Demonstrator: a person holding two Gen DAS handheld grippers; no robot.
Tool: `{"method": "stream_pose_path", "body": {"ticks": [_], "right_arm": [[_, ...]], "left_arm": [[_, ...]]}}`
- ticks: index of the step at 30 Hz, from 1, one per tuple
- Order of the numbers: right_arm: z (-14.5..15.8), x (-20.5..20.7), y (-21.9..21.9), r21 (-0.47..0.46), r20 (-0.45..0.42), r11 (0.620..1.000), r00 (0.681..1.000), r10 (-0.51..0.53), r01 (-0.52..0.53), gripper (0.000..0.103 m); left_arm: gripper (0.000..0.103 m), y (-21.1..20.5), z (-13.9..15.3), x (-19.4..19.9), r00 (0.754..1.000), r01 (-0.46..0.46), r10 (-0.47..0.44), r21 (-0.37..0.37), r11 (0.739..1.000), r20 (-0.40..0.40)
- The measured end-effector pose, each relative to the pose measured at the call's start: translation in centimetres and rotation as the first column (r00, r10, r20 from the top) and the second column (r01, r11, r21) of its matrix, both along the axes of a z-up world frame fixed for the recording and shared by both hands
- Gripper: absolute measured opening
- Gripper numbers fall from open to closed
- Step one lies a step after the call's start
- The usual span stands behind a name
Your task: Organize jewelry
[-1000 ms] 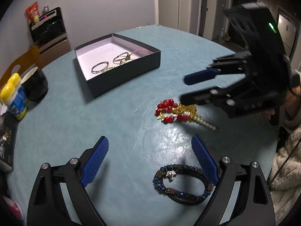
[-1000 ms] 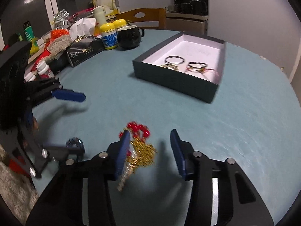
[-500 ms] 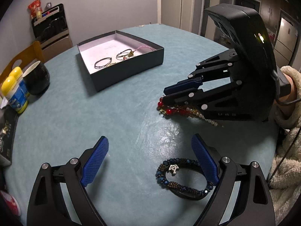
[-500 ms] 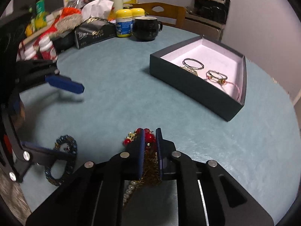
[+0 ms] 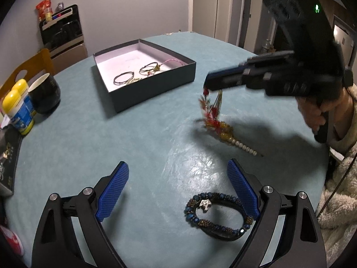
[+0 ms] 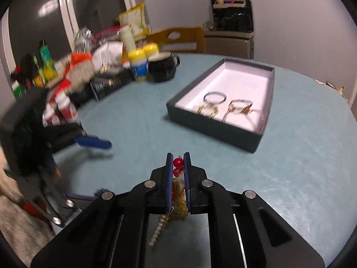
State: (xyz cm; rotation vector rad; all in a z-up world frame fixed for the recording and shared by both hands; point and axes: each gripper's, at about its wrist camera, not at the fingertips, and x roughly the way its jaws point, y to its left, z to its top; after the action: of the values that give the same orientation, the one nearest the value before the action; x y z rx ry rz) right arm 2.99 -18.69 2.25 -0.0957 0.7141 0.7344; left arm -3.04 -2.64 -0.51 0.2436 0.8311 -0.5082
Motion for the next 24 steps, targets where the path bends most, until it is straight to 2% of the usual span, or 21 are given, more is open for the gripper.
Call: {"method": "stream_pose_path", "body": {"ticks": [6, 9, 13, 16, 22, 24], "right_arm": [[3.1, -0.5, -2.4, 0.068, 0.048, 0.996, 0.997, -0.059, 0.055, 0.009], [4.1, -0.7, -3.4, 0.093, 0.061, 0.993, 0.995, -0.08, 0.074, 0.009], [4.7, -1.0, -4.3, 0.104, 0.071, 0.991, 0.994, -0.088, 0.08, 0.009], [4.8, -1.3, -4.6, 0.104, 0.072, 0.991, 0.993, -0.089, 0.081, 0.009], [4.6, -1.6, -5.5, 0.109, 0.056, 0.99, 0.994, -0.096, 0.089, 0.009], [4.4, -1.7, -5.7, 0.109, 0.053, 0.99, 0.994, -0.099, 0.093, 0.009]], "left_arm": [[0.091, -2.2, 0.0, 0.4, 0.997, 0.076, -0.077, -0.021, 0.997, -0.005], [0.091, -4.1, 0.0, 0.8, 0.991, 0.137, -0.137, -0.005, 0.991, 0.001], [0.091, -6.0, 0.2, 1.6, 0.959, 0.284, -0.285, -0.04, 0.958, 0.002], [0.091, -6.8, -0.3, 2.5, 0.933, 0.358, -0.359, -0.045, 0.933, -0.02], [0.091, -8.4, -1.5, 2.9, 0.886, 0.459, -0.459, -0.012, 0.888, -0.06], [0.091, -8.7, -2.0, 2.4, 0.882, 0.469, -0.467, 0.014, 0.883, -0.068]]}}
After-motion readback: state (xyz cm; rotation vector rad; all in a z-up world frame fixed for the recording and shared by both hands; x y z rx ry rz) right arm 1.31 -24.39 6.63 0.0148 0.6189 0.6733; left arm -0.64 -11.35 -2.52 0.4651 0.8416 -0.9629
